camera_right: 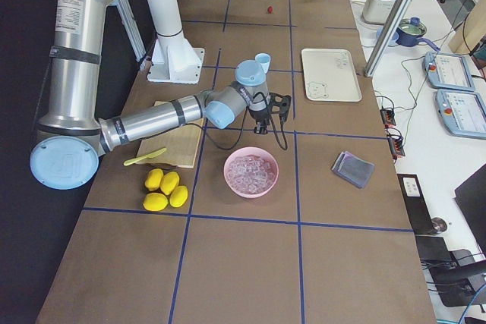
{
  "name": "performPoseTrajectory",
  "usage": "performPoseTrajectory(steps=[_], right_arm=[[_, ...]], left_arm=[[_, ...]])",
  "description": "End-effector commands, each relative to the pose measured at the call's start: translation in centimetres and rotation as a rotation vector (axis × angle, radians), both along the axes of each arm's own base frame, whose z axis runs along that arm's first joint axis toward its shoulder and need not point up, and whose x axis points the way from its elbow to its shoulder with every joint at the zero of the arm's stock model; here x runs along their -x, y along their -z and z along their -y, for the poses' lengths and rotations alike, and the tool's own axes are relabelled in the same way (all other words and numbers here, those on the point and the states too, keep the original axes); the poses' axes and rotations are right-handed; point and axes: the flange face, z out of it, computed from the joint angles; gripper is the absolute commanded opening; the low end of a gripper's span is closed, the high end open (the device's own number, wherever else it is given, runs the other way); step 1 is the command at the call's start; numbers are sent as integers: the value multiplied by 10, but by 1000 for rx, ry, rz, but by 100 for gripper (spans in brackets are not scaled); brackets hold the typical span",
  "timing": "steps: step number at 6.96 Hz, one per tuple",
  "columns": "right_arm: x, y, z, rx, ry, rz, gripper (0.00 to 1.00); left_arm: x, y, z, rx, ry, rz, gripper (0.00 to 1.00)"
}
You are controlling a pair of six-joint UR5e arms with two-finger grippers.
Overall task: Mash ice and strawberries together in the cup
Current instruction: 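Carry the ice cube over the blue cup and open the right gripper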
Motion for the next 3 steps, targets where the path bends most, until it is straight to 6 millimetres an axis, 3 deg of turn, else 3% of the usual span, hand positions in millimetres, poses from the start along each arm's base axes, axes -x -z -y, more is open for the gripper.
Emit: performPoseTrajectory(steps=[1,2,3], right_arm=[[78,127,30,106,-26,87,0],[122,190,31,171,-30,112,0],[180,223,15,200,-32,113,0]], left_arm=[[0,2,0,-3,0,-1,100],[0,0,0,1,0,-1,100],[0,-2,0,4,0,0,100]])
